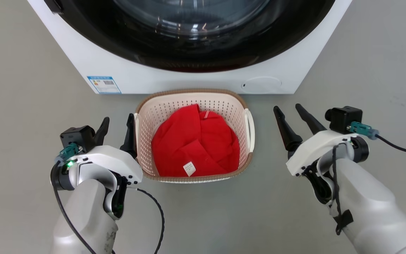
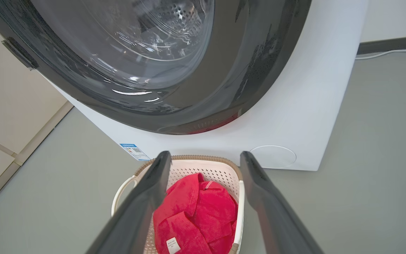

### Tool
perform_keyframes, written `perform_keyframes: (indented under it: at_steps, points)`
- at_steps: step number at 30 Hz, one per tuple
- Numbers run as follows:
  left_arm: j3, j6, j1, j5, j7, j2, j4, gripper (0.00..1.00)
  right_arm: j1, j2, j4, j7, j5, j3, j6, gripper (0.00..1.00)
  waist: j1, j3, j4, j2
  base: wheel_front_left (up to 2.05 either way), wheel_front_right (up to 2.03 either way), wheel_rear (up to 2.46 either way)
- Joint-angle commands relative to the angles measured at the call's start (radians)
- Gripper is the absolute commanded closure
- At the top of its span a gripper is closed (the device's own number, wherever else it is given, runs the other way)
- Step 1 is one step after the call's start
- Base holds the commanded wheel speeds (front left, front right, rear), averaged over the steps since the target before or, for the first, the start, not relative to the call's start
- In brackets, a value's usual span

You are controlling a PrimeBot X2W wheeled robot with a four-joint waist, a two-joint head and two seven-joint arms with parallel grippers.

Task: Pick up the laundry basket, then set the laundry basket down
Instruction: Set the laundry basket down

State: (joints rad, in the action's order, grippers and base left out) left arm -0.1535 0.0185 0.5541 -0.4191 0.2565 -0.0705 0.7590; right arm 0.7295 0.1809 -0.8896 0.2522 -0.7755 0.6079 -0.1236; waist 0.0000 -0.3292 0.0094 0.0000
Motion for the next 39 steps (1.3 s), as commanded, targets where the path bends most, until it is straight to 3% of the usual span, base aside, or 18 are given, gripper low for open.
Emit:
perform_keyframes:
  at_steps: [1,14,29,39]
  points:
    - [0.037,0.006,-0.01,0.01,0.005,-0.019,-0.049,0.0,-0.033,0.001,0.039,0.01,0.024,-0.013,-0.007,0.0,0.0,0.015,-0.002,0.0,0.0,0.0,0.0]
    - [0.085,0.013,-0.162,0.06,0.005,0.01,-0.236,0.0,-0.191,-0.001,0.226,0.01,0.178,-0.182,-0.007,0.0,0.0,0.125,-0.001,0.0,0.0,0.0,0.0]
    - [0.108,0.017,-0.304,0.085,0.005,0.019,-0.417,0.0,-0.386,-0.028,0.436,0.01,0.27,-0.325,-0.007,0.0,0.0,0.227,-0.006,0.0,0.0,0.0,0.0]
    - [0.12,0.01,-0.36,0.108,0.005,0.02,-0.49,0.0,-0.471,-0.04,0.556,0.01,0.343,-0.371,-0.007,0.0,0.0,0.255,-0.002,0.0,0.0,0.0,0.0]
